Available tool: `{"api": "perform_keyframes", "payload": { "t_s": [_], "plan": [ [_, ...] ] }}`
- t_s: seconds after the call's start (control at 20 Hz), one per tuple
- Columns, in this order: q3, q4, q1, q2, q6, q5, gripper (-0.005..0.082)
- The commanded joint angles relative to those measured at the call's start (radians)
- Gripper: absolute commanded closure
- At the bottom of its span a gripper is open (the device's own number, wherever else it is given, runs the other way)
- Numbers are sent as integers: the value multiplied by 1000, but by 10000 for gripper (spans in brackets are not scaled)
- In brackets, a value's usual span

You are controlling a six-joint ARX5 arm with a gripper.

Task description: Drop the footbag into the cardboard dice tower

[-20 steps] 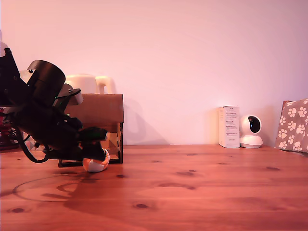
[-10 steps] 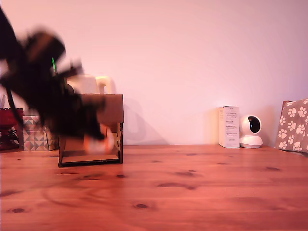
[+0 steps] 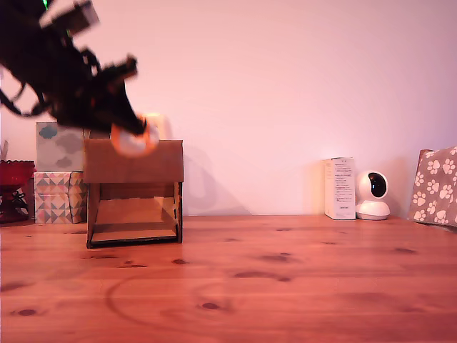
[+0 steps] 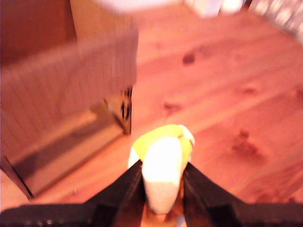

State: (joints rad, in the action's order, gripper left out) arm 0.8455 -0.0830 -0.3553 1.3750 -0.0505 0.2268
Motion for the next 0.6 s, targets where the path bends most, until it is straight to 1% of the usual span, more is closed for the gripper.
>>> {"api": "perform_keyframes", "payload": {
  "t_s": [0.0, 0.15, 0.3, 0.4, 0.45, 0.5, 0.55],
  "plan": [
    [-5, -38, 3, -22, 20, 0, 609],
    [-5, -151, 6, -23, 25, -12, 609],
    [-5, -273, 7, -23, 33, -44, 609],
    [-5, -349, 8, -21, 80, -74, 609],
    [-1, -372, 10, -20, 96, -83, 609],
    [10, -377, 14, -16, 110, -84, 609],
    [28, -375, 20, -5, 112, -83, 609]
  ]
}}
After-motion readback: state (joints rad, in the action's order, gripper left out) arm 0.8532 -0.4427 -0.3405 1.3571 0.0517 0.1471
